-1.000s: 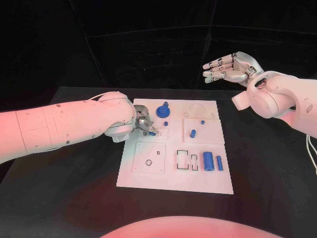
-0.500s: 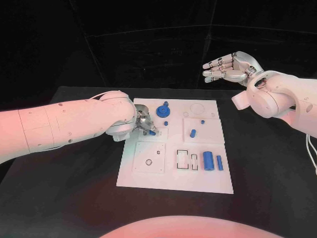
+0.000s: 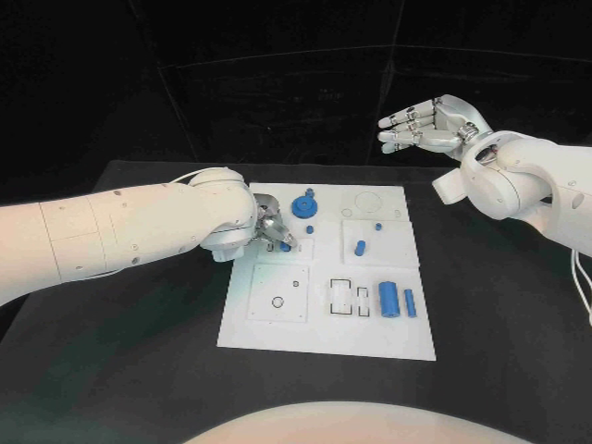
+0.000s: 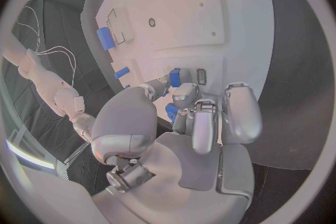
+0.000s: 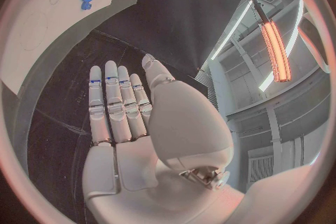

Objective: Assemble the parts on the task board

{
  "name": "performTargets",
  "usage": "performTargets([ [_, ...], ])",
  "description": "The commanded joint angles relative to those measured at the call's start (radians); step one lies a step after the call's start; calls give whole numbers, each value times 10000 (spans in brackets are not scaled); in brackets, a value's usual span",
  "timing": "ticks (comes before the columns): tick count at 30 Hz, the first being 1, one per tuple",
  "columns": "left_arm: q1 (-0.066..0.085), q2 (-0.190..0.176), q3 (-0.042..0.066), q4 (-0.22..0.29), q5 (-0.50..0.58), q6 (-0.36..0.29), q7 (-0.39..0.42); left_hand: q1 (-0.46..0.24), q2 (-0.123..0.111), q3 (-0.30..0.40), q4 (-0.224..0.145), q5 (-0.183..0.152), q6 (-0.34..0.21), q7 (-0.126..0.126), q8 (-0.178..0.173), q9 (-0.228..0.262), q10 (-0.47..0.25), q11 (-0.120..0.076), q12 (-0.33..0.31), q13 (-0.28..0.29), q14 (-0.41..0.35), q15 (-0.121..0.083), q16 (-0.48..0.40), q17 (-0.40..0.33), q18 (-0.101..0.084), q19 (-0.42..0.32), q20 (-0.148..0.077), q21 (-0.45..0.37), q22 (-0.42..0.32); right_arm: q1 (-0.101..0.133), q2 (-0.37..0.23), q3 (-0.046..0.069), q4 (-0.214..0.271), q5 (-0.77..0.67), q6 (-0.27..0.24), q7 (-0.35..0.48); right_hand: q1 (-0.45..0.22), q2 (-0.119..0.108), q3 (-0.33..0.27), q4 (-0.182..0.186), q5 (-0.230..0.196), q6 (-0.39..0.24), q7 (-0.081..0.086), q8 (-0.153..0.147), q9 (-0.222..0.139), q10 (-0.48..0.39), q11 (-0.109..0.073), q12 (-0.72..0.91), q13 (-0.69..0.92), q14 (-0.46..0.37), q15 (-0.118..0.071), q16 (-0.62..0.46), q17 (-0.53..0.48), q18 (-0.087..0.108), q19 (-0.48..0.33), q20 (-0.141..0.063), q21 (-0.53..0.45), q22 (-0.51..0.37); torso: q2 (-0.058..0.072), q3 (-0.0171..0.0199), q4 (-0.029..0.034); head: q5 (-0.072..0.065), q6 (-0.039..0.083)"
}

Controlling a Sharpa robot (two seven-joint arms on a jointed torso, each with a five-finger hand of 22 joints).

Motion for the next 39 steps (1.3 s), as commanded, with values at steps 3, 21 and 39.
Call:
performTargets([
  [3,-16,33,-15,-31,-56,244,-92,-111,19,-154,50,-67,90,-9,-48,3,68,-3,70,33,1075,-78,30,2634,-122,86,-20,27,40,26,18,7,-2,33,87,55,-119,-12,73,5,57,-65,23,-18,-4,-35,26,-63,-4,1,97,-55,-10,133,52,15,-20,-13,3,-4,7,-22,4],
  [21,-15,46,-13,-125,-57,76,-49,-650,-156,-2074,732,-79,264,-40,-39,27,133,-26,212,137,1075,-100,30,2634,-134,120,-47,42,129,26,34,7,-17,33,112,53,-138,-13,77,-3,61,-70,24,-15,-3,-42,29,-64,-4,1,101,-56,-23,134,59,18,-46,-13,0,-12,8,-50,16],
  [39,20,-361,279,308,-59,-254,125,-311,-66,-4353,1541,-194,280,-119,-41,86,129,-102,244,145,1075,-181,30,2634,-131,125,-139,-13,135,24,128,6,-150,33,157,70,-192,-24,64,0,57,-84,34,-15,-3,-56,39,-65,-3,-5,110,-60,-41,133,66,25,-83,-13,2,-20,5,-91,91],
])
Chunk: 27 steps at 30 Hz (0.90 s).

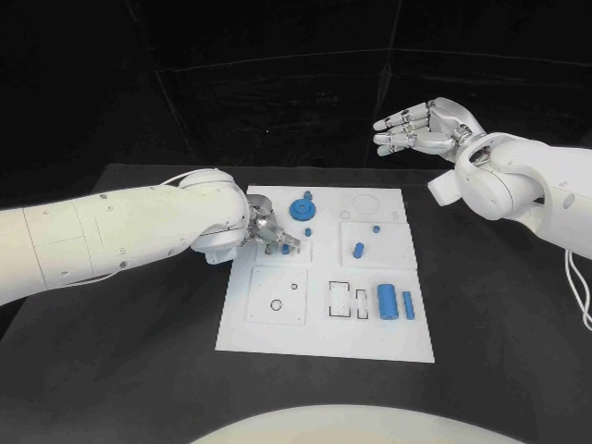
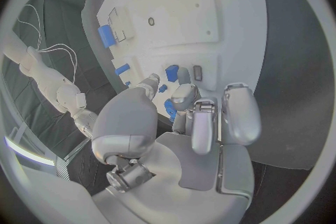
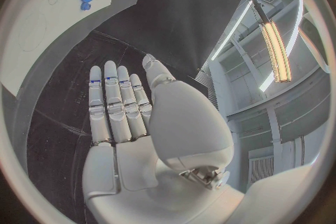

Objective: Assemble the parts on the task board

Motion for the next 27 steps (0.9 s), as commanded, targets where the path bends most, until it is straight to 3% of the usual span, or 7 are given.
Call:
performTargets([
  [1,27,-69,196,124,-52,-156,140,231,71,-255,80,-32,42,-30,-42,23,-22,-30,10,-28,1040,-75,31,2634,-129,16,-36,-26,-36,24,18,6,-29,33,103,77,-117,-25,63,0,57,-50,-2,-16,-3,-58,40,-66,-4,-5,39,-61,-16,132,66,26,-47,-14,10,-3,-5,-4,15],
  [6,43,-277,755,326,-52,-13,179,584,178,-547,97,-29,-66,7,-82,28,-168,-1,-152,-233,1040,-54,31,2634,-96,-42,-26,-165,-211,24,29,6,-80,33,115,76,-117,-25,63,0,57,-50,-2,-16,-3,-58,40,-66,-4,-5,39,-61,-16,132,66,26,-47,-14,0,7,11,-17,39],
  [8,130,-376,959,328,-51,439,33,865,239,-662,30,-26,-253,77,-191,-11,-333,58,-323,-442,1040,-12,31,2634,-51,-134,3,-358,-467,24,34,5,-101,33,113,70,-117,-25,63,0,57,-50,-2,-16,-3,-58,40,-66,-4,-5,39,-61,-16,132,66,26,-47,-14,-5,8,14,-10,39],
  [10,285,-411,1081,163,-50,916,-122,1131,340,-755,-33,-18,-540,206,-410,-124,-518,155,-502,-659,1040,70,31,2634,5,-264,61,-621,-808,24,37,5,-121,33,103,64,-117,-25,63,0,57,-50,-2,-16,-3,-58,40,-66,-4,-5,39,-61,-16,132,66,26,-47,-14,-10,10,19,15,56],
  [14,527,-317,1197,-542,-48,1530,-293,1391,501,-1078,19,-23,-886,410,-845,-439,-619,345,-558,-750,1040,225,31,2634,22,-319,199,-755,-937,24,62,5,-159,33,86,51,-117,-25,63,0,57,-50,-2,-16,-3,-58,40,-66,-4,-5,39,-61,-16,132,66,26,-47,-14,-5,37,10,125,112],
  [16,582,-205,1220,-988,-47,1737,-310,1474,551,-1209,40,-22,-952,469,-986,-560,-622,393,-542,-746,1040,274,31,2634,24,-313,243,-764,-934,24,76,5,-166,33,86,46,-128,-23,63,-3,59,-57,0,-17,-3,-63,42,-67,-4,-9,41,-62,-22,132,68,28,-60,-14,7,14,-9,164,143],
  [27,652,522,1221,-2696,-48,2315,-125,1689,743,-1785,193,-27,-979,610,-1448,-1058,-629,519,-473,-731,1040,388,31,2634,25,-276,380,-747,-865,24,98,4,-163,-17,68,1,-124,-16,71,-9,66,-59,-2,-16,-3,-65,41,-66,-3,-9,41,-62,-27,133,71,29,-69,-14,44,-5,-18,251,210],
])
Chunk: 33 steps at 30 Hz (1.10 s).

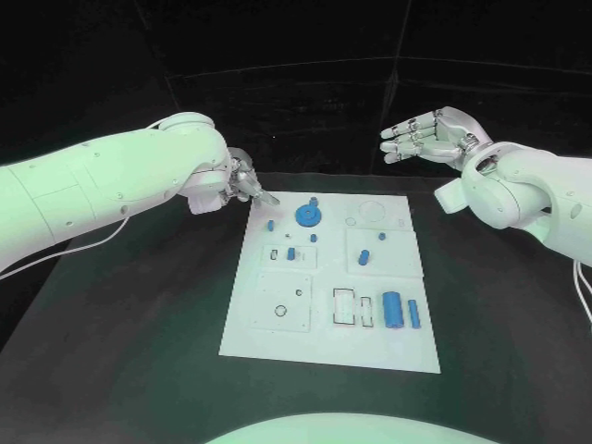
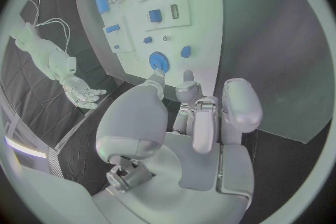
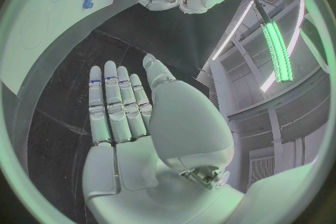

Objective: Assemble the parts on the task board

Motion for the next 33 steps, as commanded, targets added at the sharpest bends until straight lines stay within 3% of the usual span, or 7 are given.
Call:
performTargets([
  [1,23,209,-17,-343,-50,666,60,76,44,-125,18,-28,22,61,-70,-57,-4,70,67,16,1067,72,31,2634,26,4,68,-6,19,25,11,7,15,-11,44,23,-83,29,75,-14,74,-61,-2,-15,-3,-30,4,-66,-3,-9,41,-62,-18,134,73,29,-75,-14,20,-5,-4,9,-7],
  [4,9,408,-49,-627,-102,799,120,39,83,-276,116,-31,89,56,-111,-134,8,70,96,40,1067,73,31,2634,21,19,77,18,59,25,21,7,15,-13,22,23,-82,30,77,-15,77,-62,-2,-15,-3,-30,4,-66,-3,-9,41,-62,-18,134,73,29,-77,-14,21,-15,1,8,3],
  [9,-5,711,-268,-1024,-215,963,275,-104,96,-687,405,-41,363,-18,-95,-234,79,6,197,145,1067,23,31,2634,9,59,44,87,166,25,36,7,3,-49,-46,27,-104,32,109,-60,258,-73,-1,-7,0,-40,3,-60,-2,-3,40,-58,-55,138,109,31,-149,-10,5,-11,13,27,-30],
  [16,-32,948,-489,-1368,-255,1019,440,-104,101,-782,459,-41,386,-25,-112,-262,83,-4,207,154,1067,15,31,2634,8,61,32,88,171,25,65,7,-11,-61,-46,33,-123,29,119,-72,323,-78,0,-5,1,-43,4,-57,-2,-2,40,-57,-69,138,122,32,-176,-9,5,-4,2,28,-74],
  [25,-97,1142,-632,-1606,-263,1114,613,-74,153,-857,505,-40,417,-34,-128,-291,90,-11,220,169,1067,7,31,2634,0,72,22,112,209,24,88,7,-16,-64,-30,37,-133,28,123,-77,352,-81,1,-4,1,-45,5,-56,-2,-1,41,-57,-76,138,129,32,-190,-8,9,-2,10,42,-85],
  [33,-156,1257,-666,-1729,-264,1152,712,141,254,-955,472,-39,458,-38,-171,-358,82,-17,219,162,1067,0,31,2634,-4,73,10,114,223,24,117,7,-27,-64,-6,35,-133,28,123,-77,352,-81,1,-4,1,-45,5,-56,-2,-1,41,-57,-76,138,129,32,-190,-8,-1,5,-3,36,-92],
])
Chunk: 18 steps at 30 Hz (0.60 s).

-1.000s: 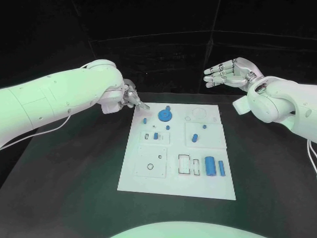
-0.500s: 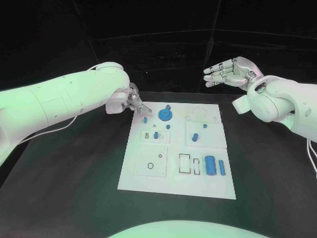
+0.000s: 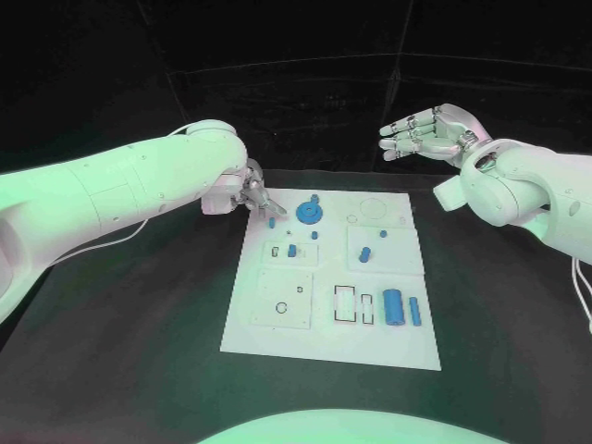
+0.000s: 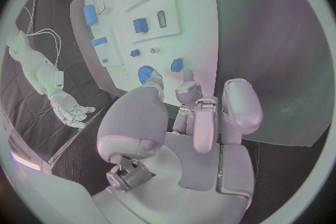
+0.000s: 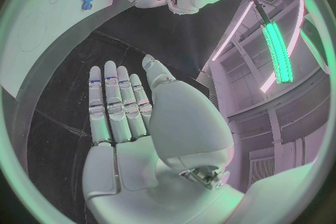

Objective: Assemble the parts on the task board

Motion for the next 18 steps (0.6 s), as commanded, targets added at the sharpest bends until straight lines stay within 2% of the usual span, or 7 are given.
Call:
performTargets([
  [1,-14,41,-4,-53,-93,187,220,125,69,-75,-11,-39,106,-3,-59,-32,80,-15,66,4,1075,-6,31,2634,-5,39,-25,38,15,24,18,7,-4,-17,10,55,-94,-12,61,-15,31,-81,1,-4,1,-45,5,-56,-2,-1,41,-57,-16,139,94,-4,-35,-9,-3,9,-11,-10,20],
  [9,-75,135,-8,-167,-94,222,249,618,278,-143,-198,-35,166,6,-117,-141,69,-10,69,-2,1075,0,31,2634,-9,38,-24,42,39,24,39,7,-11,-17,28,55,-94,-12,61,-15,31,-81,1,-4,1,-45,5,-56,-2,-1,41,-57,-16,139,94,-4,-35,-9,-2,11,-8,-15,3],
  [18,-106,190,-8,-233,-96,211,286,1042,405,-182,-460,-35,245,5,-127,-210,72,-10,77,0,1075,1,31,2634,-13,41,-21,54,73,24,48,7,-5,-17,30,54,-105,-10,68,-21,54,-85,2,-3,2,-49,6,-55,-2,-2,42,-57,-24,138,101,-3,-51,-8,-5,15,-12,-29,-29],
])
